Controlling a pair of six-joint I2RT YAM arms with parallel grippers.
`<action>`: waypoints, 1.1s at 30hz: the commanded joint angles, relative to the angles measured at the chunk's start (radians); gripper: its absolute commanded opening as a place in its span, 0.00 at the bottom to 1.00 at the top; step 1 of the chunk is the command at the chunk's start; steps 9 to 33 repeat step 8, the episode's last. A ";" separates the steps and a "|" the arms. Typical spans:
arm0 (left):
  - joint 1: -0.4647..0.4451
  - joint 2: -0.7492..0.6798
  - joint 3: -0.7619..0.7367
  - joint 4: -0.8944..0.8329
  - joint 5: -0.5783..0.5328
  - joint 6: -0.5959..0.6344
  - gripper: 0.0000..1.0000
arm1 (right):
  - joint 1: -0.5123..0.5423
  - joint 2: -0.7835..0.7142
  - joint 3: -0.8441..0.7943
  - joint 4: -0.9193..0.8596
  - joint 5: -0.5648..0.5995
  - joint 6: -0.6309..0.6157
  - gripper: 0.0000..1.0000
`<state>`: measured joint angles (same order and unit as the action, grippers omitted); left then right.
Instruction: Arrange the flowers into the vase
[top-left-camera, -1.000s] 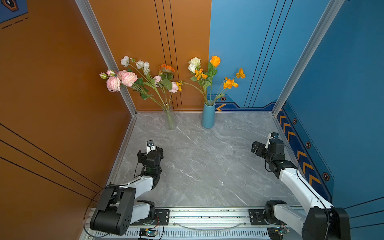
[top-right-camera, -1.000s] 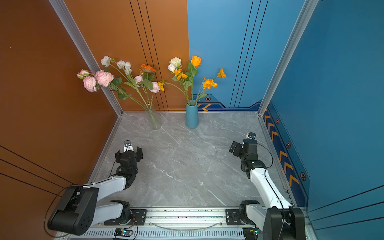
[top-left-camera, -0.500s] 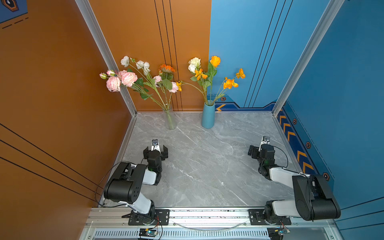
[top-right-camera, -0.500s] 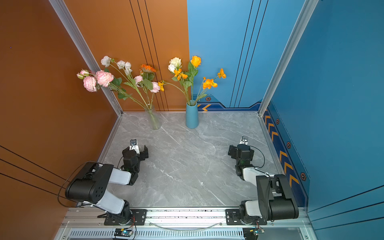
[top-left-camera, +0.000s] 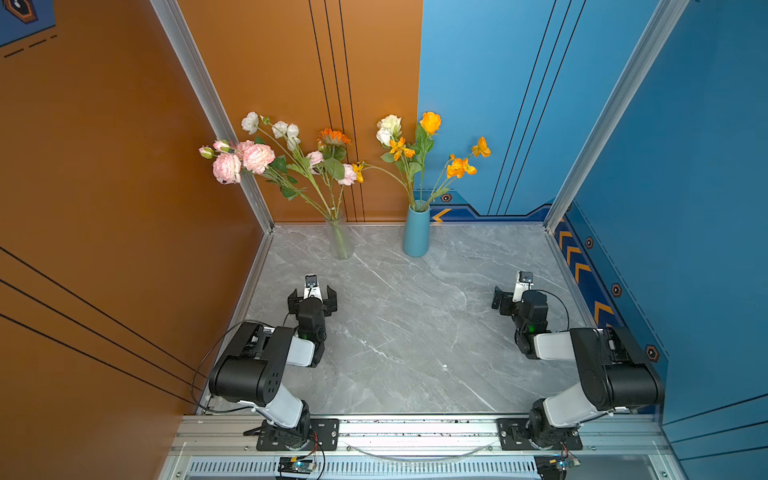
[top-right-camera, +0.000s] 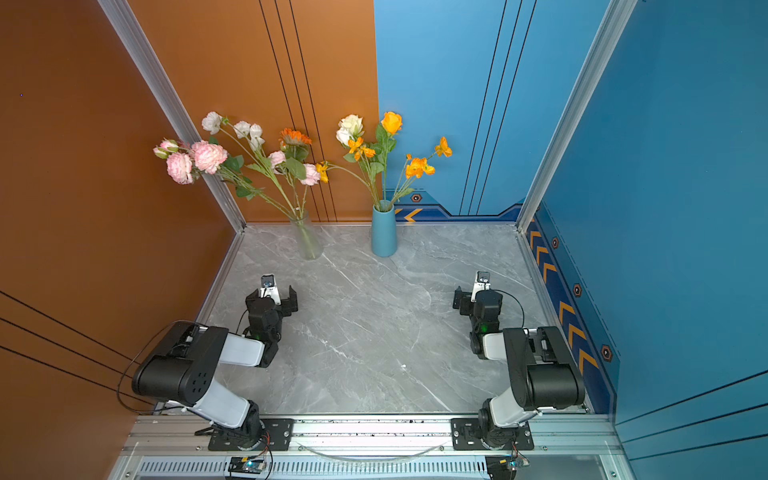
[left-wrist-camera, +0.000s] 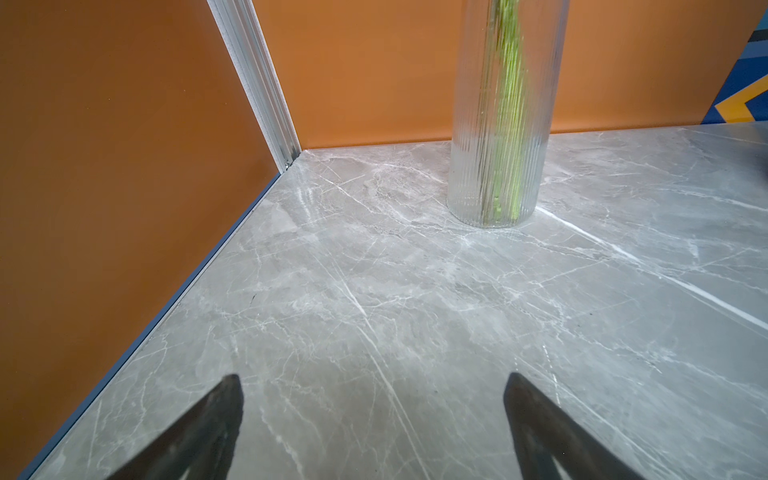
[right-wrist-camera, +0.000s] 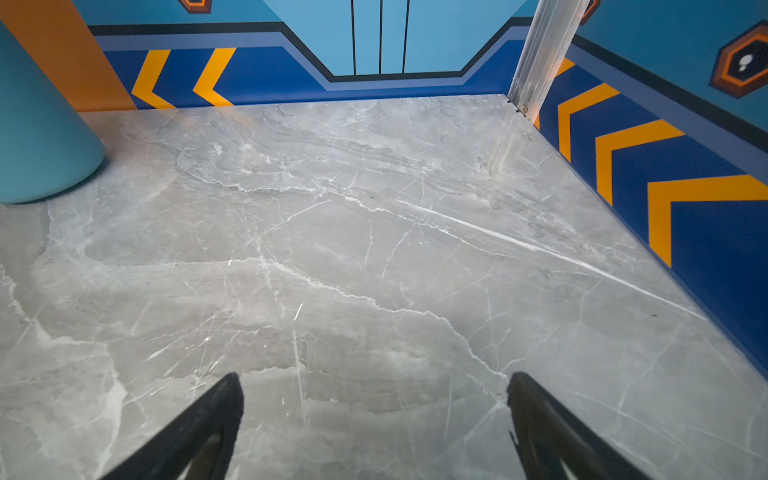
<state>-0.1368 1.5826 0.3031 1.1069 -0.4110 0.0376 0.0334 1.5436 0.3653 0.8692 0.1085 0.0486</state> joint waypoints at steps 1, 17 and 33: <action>-0.002 0.007 0.014 -0.012 -0.017 0.015 0.98 | 0.002 0.001 0.009 0.035 0.006 0.000 1.00; -0.002 0.000 0.010 -0.018 -0.018 0.009 0.98 | -0.011 0.001 0.006 0.041 -0.002 0.014 1.00; -0.002 0.000 0.010 -0.018 -0.018 0.009 0.98 | -0.011 0.001 0.006 0.041 -0.002 0.014 1.00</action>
